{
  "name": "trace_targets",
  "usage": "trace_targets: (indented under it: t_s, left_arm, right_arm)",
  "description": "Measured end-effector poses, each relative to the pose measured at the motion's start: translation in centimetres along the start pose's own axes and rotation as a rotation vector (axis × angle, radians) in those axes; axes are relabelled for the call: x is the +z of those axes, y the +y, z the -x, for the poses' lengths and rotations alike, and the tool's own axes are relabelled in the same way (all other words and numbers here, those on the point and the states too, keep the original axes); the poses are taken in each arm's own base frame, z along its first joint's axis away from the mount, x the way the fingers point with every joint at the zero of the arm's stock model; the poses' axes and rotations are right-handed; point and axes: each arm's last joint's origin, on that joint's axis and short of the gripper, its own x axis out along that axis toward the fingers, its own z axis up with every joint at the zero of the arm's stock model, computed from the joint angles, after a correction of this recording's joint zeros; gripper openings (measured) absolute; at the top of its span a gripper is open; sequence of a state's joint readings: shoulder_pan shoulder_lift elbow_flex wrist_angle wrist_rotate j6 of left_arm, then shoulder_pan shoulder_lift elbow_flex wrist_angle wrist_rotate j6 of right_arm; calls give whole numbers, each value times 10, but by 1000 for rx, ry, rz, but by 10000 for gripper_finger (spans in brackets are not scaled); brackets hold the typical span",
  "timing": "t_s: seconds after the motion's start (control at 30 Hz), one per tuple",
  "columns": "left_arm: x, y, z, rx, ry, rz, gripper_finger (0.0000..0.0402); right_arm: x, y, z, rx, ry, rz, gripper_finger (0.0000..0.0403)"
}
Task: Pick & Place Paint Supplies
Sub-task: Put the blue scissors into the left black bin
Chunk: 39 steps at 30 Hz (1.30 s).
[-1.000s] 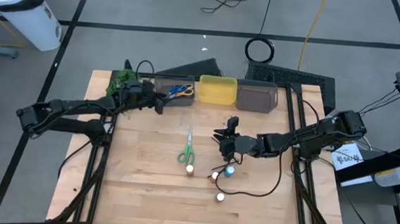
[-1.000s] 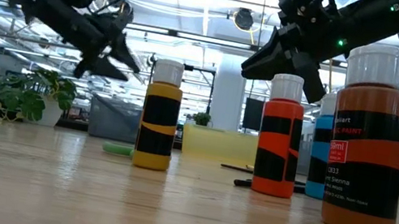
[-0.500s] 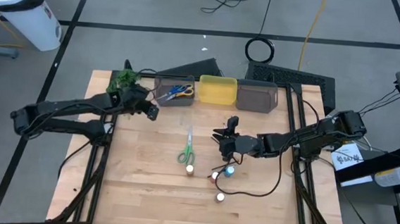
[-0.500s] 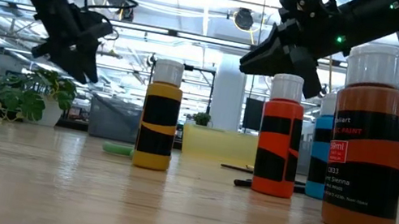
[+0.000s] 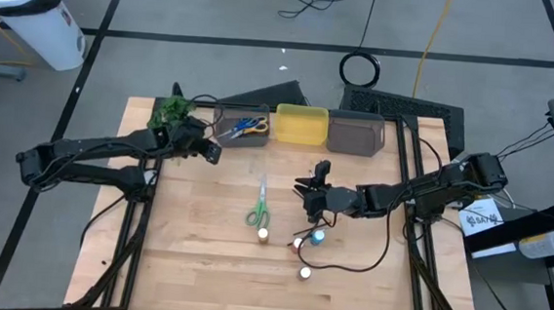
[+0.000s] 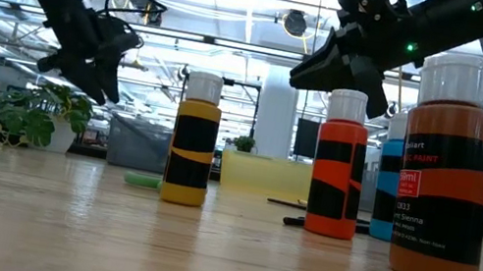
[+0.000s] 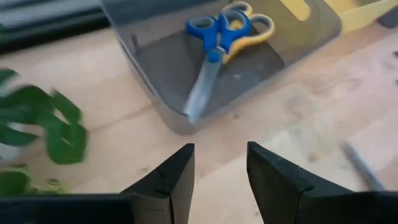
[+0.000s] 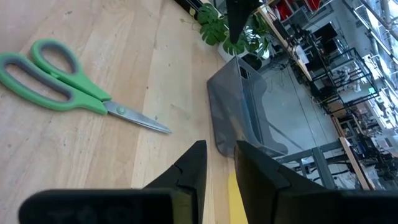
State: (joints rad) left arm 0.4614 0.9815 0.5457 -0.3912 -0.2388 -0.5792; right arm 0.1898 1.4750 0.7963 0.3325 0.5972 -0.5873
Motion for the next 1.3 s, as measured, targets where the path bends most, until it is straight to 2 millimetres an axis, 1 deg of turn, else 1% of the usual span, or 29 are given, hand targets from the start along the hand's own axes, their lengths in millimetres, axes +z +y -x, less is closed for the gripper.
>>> trace_targets:
  t_s: [0.1, 0.23, 0.33, 0.5, 0.67, 0.8, 0.9, 1.13, 1.3]
  left_arm:
    - [0, 0, 0, 13, -6, 22, 154]
    - [-2, 0, -11, 69, 10, 28, 154]
    - [-1, -2, -17, 54, 4, 35, 154]
    - [3, -8, -28, 21, -25, -17, 154]
    - [8, -12, -28, -12, -81, -27, 154]
    - [9, -11, -28, 3, -89, -25, 154]
    - [7, -10, -28, 20, -73, -28, 154]
    - [7, -11, -24, -37, -47, -7, 154]
    - [4, -8, -24, -7, -17, -16, 154]
  right_arm:
    - [0, 0, 0, 0, 0, 0, 70]
    - [0, 0, 0, 0, 0, 0, 70]
    - [0, 0, 0, 0, 0, 0, 70]
    - [1, 0, 0, -4, -6, -5, 70]
    - [1, -1, 0, -6, -8, -7, 70]
    - [1, -1, 0, -7, -10, -8, 70]
    - [1, -1, 0, -7, -10, -8, 70]
    - [1, -1, 0, -7, -10, -8, 70]
    - [1, -1, 0, -7, -10, -8, 70]
